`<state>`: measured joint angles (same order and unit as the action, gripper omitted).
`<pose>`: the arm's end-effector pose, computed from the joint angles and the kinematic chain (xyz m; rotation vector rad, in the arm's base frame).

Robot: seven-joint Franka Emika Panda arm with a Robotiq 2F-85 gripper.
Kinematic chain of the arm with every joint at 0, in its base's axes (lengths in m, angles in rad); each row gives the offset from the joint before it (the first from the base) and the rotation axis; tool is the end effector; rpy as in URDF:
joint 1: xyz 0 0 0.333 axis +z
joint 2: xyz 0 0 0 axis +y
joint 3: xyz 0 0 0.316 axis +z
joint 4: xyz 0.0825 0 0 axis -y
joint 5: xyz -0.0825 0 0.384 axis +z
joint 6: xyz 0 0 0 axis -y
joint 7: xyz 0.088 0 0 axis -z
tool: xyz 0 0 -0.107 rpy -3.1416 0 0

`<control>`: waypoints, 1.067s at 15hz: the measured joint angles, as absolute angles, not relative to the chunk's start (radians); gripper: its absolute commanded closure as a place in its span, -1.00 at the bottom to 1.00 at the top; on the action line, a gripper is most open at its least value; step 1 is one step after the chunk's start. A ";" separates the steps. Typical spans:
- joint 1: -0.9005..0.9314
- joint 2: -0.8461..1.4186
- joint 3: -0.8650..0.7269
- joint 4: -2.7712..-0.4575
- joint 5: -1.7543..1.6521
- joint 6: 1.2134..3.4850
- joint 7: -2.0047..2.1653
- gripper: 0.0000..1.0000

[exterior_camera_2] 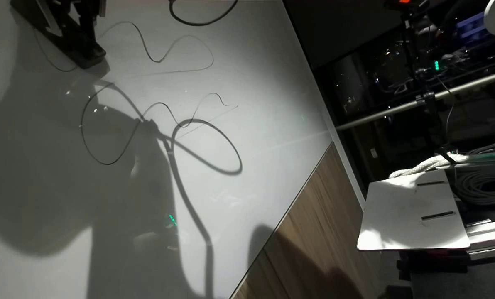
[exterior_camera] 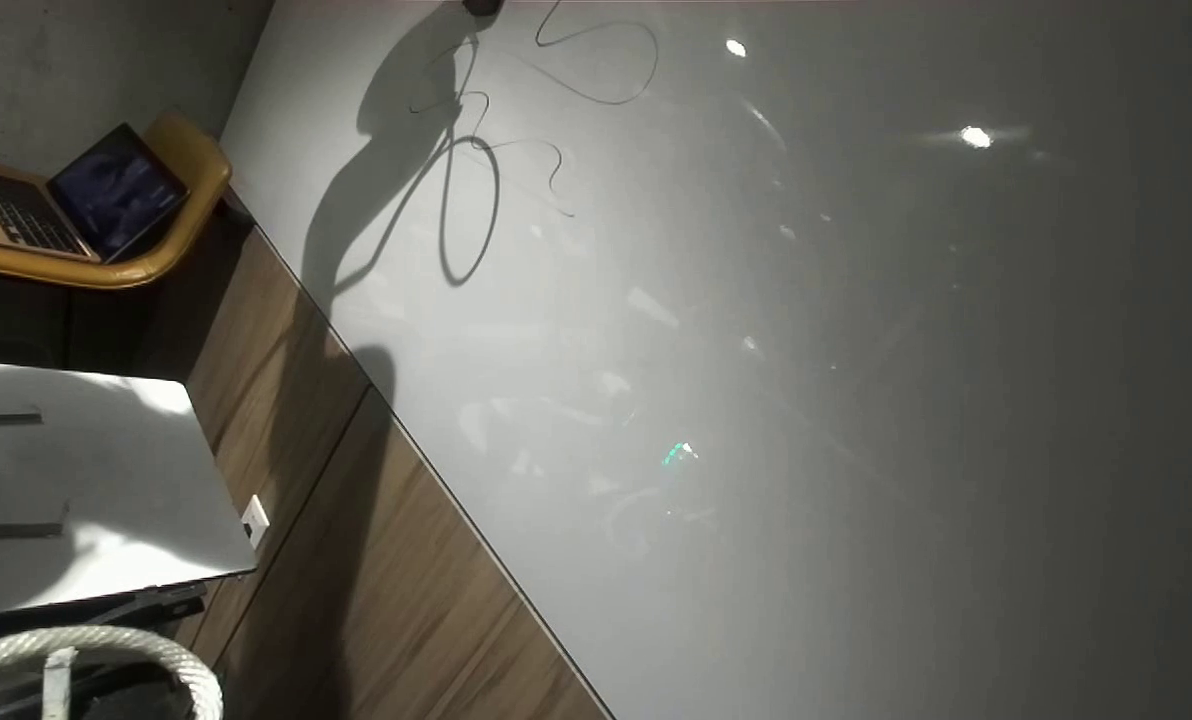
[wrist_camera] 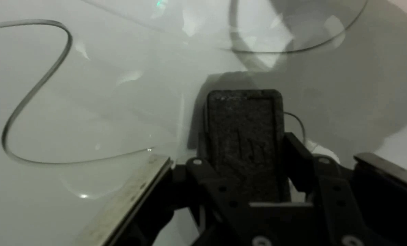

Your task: Erase the drawings on the whiteboard

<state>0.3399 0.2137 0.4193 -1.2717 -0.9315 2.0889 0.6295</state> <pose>0.5240 0.3877 0.7278 2.5001 0.3857 1.3617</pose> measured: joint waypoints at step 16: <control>0.463 0.287 0.332 -1.163 -0.965 1.917 0.569 0.43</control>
<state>0.4626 0.2866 0.3318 -1.1632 -0.9649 1.9165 0.5689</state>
